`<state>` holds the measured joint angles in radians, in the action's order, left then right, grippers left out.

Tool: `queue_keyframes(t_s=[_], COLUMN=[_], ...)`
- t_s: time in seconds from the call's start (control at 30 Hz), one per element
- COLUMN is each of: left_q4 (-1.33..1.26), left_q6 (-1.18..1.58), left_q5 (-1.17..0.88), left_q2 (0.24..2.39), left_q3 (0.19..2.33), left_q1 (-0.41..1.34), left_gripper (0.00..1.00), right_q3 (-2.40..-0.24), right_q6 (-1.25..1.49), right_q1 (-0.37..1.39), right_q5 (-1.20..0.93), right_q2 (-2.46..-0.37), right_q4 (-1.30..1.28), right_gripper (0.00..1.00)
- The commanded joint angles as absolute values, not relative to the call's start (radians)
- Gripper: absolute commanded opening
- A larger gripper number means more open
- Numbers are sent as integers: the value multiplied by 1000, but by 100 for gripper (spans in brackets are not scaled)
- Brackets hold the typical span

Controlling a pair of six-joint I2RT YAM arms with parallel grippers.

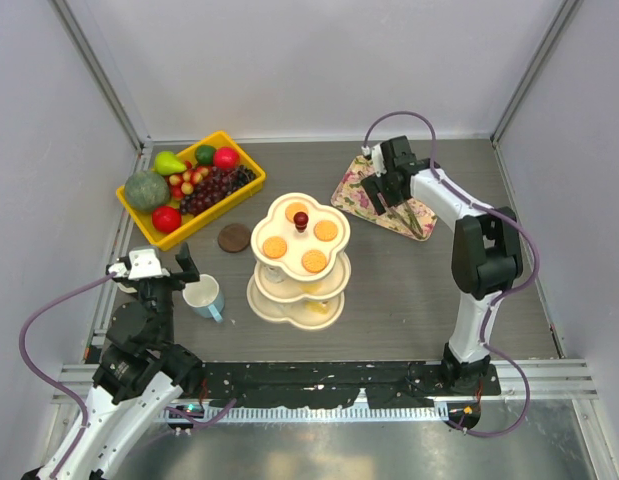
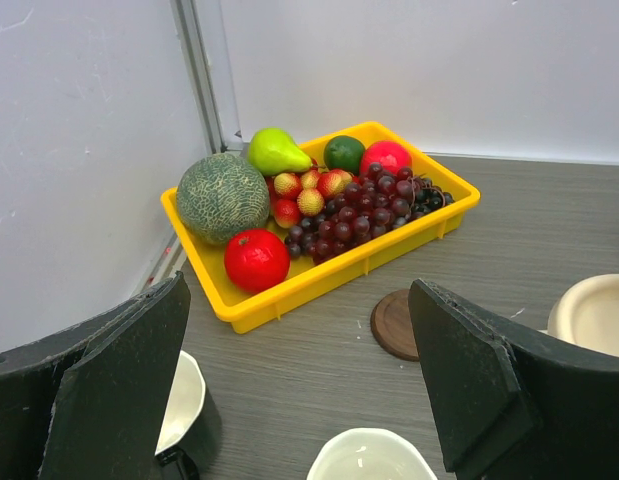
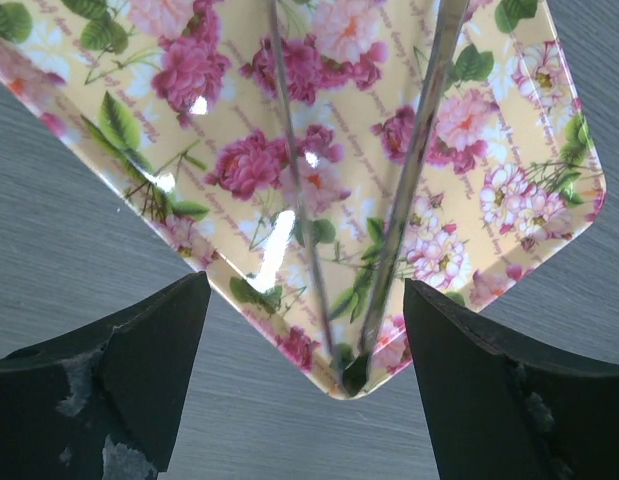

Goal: Serve the afternoon tea

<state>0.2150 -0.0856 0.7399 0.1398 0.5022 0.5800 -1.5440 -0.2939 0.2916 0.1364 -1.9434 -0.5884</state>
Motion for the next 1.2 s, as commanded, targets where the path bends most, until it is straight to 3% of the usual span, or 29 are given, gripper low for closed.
queue_keyframes(t_s=[0.0, 0.2, 0.37, 0.67, 0.83, 1.17], left_q4=[181, 181, 184, 183, 184, 183], left_q6=[-75, -77, -77, -78, -80, -80], left_q5=[739, 739, 744, 746, 750, 744], left_q2=[133, 129, 124, 118, 121, 135], left_q3=[511, 512, 511, 509, 511, 509], left_q1=[575, 575, 575, 574, 575, 575], left_gripper=[99, 99, 99, 99, 99, 99], right_q3=[-1508, -1414, -1387, -1436, -1482, -1542], right_q6=[-261, -180, -42, 81, 109, 175], right_q1=[305, 359, 360, 359, 345, 184], right_q5=[76, -70, -231, -405, -408, -218], right_q2=[-1812, -1758, -1775, -1927, -2020, -2079], right_q4=[-548, -453, -382, -370, -388, -358], right_gripper=[85, 79, 68, 62, 61, 61])
